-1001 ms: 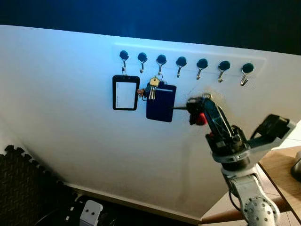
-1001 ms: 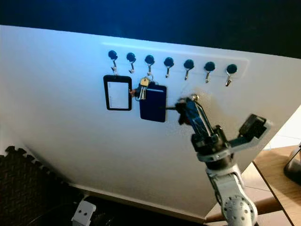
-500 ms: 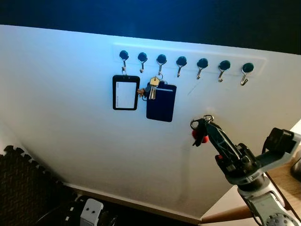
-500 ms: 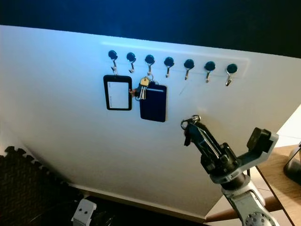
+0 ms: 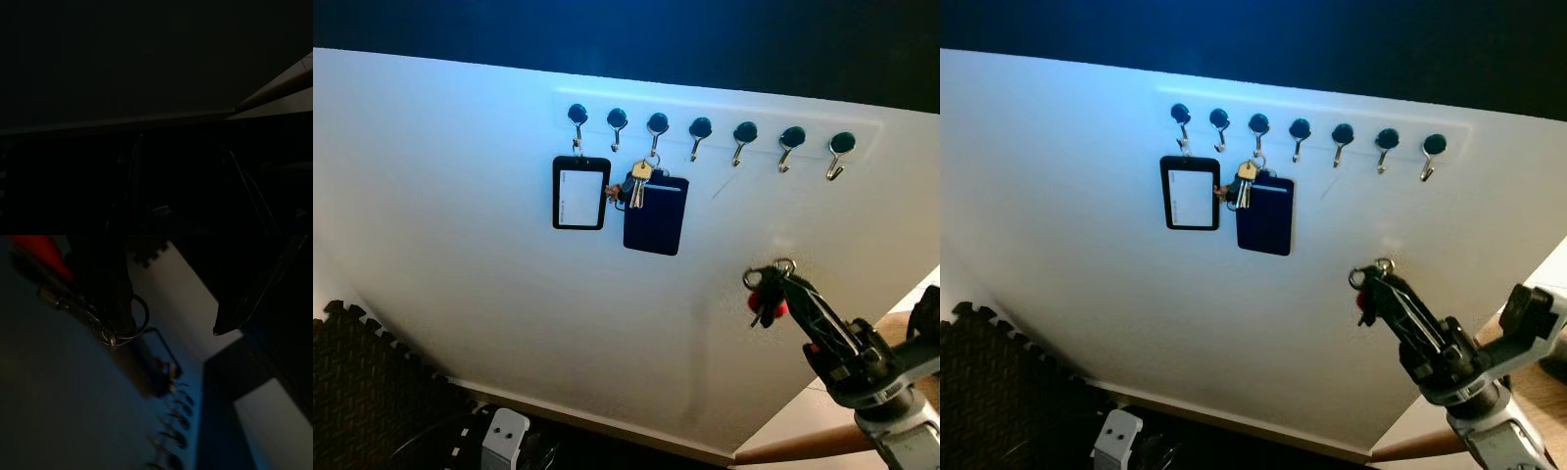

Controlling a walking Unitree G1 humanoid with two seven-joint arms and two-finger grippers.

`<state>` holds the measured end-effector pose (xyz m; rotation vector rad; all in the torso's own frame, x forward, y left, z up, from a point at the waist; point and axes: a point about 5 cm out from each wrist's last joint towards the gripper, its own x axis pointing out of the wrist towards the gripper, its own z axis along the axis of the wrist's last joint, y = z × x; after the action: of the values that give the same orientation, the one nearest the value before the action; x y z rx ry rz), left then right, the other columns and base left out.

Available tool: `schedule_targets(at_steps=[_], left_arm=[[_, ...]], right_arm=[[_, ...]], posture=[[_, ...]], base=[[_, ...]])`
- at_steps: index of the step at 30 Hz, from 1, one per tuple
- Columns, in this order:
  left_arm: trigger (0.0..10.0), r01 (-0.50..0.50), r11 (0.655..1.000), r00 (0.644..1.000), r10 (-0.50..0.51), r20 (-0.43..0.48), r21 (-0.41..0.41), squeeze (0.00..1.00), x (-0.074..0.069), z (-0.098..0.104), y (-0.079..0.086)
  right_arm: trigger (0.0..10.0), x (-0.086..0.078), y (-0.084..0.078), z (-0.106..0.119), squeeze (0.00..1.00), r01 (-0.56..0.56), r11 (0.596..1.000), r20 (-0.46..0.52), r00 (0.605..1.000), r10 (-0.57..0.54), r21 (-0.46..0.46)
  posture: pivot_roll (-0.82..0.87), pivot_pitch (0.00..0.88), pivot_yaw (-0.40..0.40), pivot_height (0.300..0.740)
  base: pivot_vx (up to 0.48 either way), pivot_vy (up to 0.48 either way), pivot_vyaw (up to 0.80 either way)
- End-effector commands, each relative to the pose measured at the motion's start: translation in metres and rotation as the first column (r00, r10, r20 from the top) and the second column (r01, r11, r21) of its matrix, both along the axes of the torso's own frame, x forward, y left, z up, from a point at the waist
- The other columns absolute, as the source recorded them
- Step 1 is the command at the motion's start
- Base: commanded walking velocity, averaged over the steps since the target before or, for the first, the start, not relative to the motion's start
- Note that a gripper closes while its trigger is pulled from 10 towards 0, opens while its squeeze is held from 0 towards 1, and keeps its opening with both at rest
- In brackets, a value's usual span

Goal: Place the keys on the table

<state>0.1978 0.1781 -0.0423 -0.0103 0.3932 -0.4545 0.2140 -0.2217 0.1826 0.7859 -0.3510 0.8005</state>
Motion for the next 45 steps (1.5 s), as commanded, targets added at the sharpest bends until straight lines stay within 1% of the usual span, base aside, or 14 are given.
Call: schedule_targets(at_steps=[1,5,6,8,9,10,12,15,20,22,26,32,33,45], left_arm=[[10.0,0.007,1.000,1.000,-0.007,-0.007,-0.001,0.00,-0.005,-0.002,-0.001],[10.0,0.009,1.000,1.000,-0.009,0.007,-0.004,0.00,-0.004,-0.001,-0.001],[10.0,0.009,1.000,1.000,-0.009,0.007,-0.004,0.00,-0.004,-0.001,-0.001],[10.0,0.010,1.000,1.000,-0.010,0.012,-0.005,0.00,-0.004,0.000,0.000],[10.0,0.012,1.000,1.000,-0.012,0.019,-0.006,0.00,-0.003,0.001,-0.001],[10.0,0.012,1.000,1.000,-0.012,0.019,-0.006,0.00,-0.003,0.001,-0.001],[10.0,0.013,1.000,1.000,-0.013,0.025,-0.007,0.00,-0.002,0.002,-0.001],[10.0,0.016,1.000,0.999,-0.015,0.038,-0.007,0.00,0.000,0.004,-0.004],[10.0,0.007,1.000,0.999,-0.007,0.049,-0.008,0.00,0.002,0.005,-0.007],[10.0,-0.012,1.000,0.999,0.013,0.051,-0.013,0.00,0.003,0.005,-0.006],[10.0,-0.028,1.000,0.998,0.029,0.059,-0.014,0.00,0.006,0.007,-0.006],[10.0,-0.035,0.999,0.997,0.036,0.064,-0.014,0.00,0.009,0.009,-0.007],[10.0,-0.034,0.999,0.997,0.035,0.072,-0.015,0.00,0.012,0.010,-0.009],[10.0,-0.035,0.999,0.994,0.038,0.102,-0.025,0.00,0.013,0.015,-0.012]], right_arm=[[10.0,0.000,-0.003,-0.002,0.00,0.036,0.999,0.001,0.999,-0.036,0.002],[10.0,-0.006,0.009,-0.012,0.00,-0.062,0.997,-0.033,0.997,0.064,0.051],[10.0,-0.006,0.009,-0.012,0.00,-0.062,0.997,-0.033,0.997,0.064,0.051],[10.0,-0.008,0.018,-0.012,0.00,-0.113,0.985,-0.033,0.992,0.119,0.134],[10.0,-0.006,0.030,-0.014,0.00,-0.143,0.977,-0.040,0.988,0.151,0.160],[10.0,-0.006,0.030,-0.014,0.00,-0.143,0.977,-0.040,0.988,0.151,0.160],[10.0,-0.003,0.045,-0.018,0.00,-0.178,0.972,-0.047,0.981,0.187,0.152],[10.0,0.002,0.060,-0.025,0.00,-0.199,0.961,-0.064,0.975,0.214,0.190],[10.0,0.003,0.066,-0.030,0.00,-0.230,0.950,-0.079,0.965,0.251,0.212],[10.0,0.001,0.073,-0.039,0.00,-0.297,0.925,-0.101,0.939,0.328,0.238],[10.0,0.008,0.078,-0.048,0.00,-0.256,0.944,-0.140,0.947,0.288,0.208],[10.0,0.017,0.085,-0.052,0.00,-0.215,0.965,-0.156,0.959,0.238,0.150],[10.0,0.020,0.086,-0.054,0.00,-0.189,0.972,-0.158,0.965,0.210,0.136],[10.0,0.020,0.086,-0.059,0.00,-0.203,0.973,-0.170,0.961,0.220,0.111]], posture=[[0.05,0.118,-0.021,0.740],[0.06,0.115,-0.019,0.740],[0.06,0.115,-0.019,0.740],[0.06,0.111,-0.017,0.740],[0.06,0.114,-0.015,0.740],[0.06,0.114,-0.015,0.740],[0.05,0.113,-0.014,0.740],[0.05,0.106,-0.019,0.740],[0.06,0.101,-0.022,0.740],[0.06,0.091,-0.025,0.740],[0.06,0.088,-0.025,0.740],[0.06,0.086,-0.022,0.740],[0.06,0.086,-0.022,0.740],[0.07,0.084,-0.021,0.740]], base=[[0.000,0.000,0.00],[0.000,0.000,0.00],[0.000,0.000,0.00],[0.000,0.000,0.00],[0.000,0.000,0.00],[0.000,0.000,0.00],[0.000,0.000,0.00],[0.000,0.000,0.00],[0.000,0.000,0.00],[0.000,0.000,0.00],[0.000,0.000,0.00],[0.000,0.000,0.00],[0.000,0.000,0.00],[0.000,0.000,0.00]])
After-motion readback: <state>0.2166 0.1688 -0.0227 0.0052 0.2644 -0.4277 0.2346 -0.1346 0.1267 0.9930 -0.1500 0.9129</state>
